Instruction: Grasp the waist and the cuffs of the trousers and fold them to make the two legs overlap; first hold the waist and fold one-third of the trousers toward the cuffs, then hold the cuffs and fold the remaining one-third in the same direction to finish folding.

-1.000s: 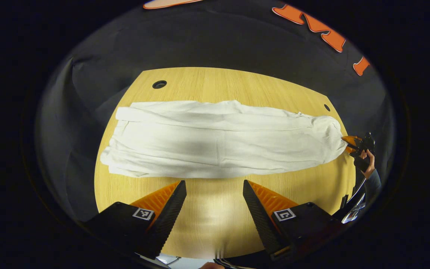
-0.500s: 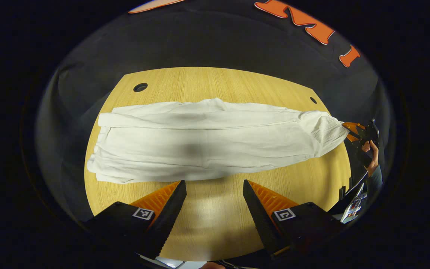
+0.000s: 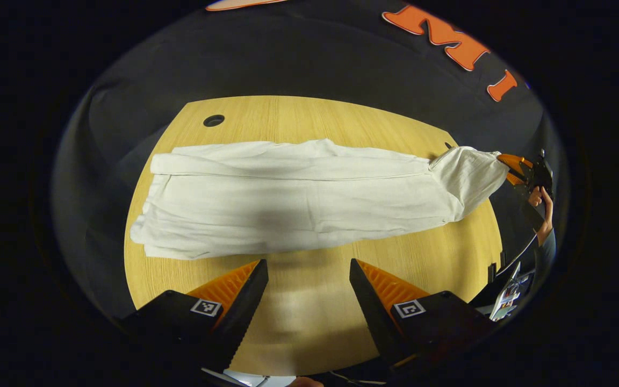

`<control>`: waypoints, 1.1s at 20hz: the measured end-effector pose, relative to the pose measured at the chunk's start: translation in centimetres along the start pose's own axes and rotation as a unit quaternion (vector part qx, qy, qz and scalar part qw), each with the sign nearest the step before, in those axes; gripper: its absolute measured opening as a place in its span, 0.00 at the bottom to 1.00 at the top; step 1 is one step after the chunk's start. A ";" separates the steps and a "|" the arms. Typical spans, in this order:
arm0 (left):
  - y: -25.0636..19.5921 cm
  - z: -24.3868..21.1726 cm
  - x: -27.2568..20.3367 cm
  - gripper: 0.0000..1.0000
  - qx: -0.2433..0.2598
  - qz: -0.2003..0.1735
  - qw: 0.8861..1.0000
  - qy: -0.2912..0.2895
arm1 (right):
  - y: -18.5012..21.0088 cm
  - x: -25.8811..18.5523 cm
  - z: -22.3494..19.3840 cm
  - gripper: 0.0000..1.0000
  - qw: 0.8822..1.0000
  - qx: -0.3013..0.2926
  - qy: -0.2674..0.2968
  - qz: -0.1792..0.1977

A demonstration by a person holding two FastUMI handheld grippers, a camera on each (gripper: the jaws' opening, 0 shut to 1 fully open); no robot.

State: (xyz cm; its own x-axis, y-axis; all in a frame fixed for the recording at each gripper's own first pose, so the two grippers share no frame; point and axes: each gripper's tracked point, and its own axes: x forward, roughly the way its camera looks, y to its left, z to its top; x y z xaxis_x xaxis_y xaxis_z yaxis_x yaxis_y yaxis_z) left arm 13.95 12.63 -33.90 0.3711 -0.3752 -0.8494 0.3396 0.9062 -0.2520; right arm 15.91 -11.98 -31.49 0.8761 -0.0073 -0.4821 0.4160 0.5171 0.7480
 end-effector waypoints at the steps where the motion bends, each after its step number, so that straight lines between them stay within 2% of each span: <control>1: 0.5 -0.1 0.0 1.00 -0.005 -0.001 1.000 0.000 | 0.2 -0.1 0.0 0.14 1.000 -0.007 -0.002 0.005; 7: 3.8 -0.8 0.2 1.00 -0.033 -0.004 0.999 -0.002 | 0.3 0.3 -0.5 0.14 0.999 -0.044 0.000 0.028; 11: 4.9 -0.9 -0.3 0.98 -0.057 -0.004 0.998 -0.006 | -0.1 0.6 -0.9 0.14 0.997 -0.059 0.024 0.052; 15: 6.7 -0.8 -0.6 1.00 -0.067 0.004 0.998 -0.014 | 0.0 0.7 -1.1 0.14 0.995 -0.067 0.033 0.067; 22: 6.6 -0.7 -0.8 1.00 -0.096 0.009 0.995 -0.022 | 0.0 1.0 -1.6 0.14 0.990 -0.099 0.052 0.090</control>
State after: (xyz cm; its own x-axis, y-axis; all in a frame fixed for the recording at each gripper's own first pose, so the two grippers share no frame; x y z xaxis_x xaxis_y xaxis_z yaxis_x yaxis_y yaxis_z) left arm 15.28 19.04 -35.22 0.4147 -0.3636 -0.8342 0.1628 0.9315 -0.3251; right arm 16.35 -10.65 -32.72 0.8971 0.1831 -0.4021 0.1909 0.6603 0.7264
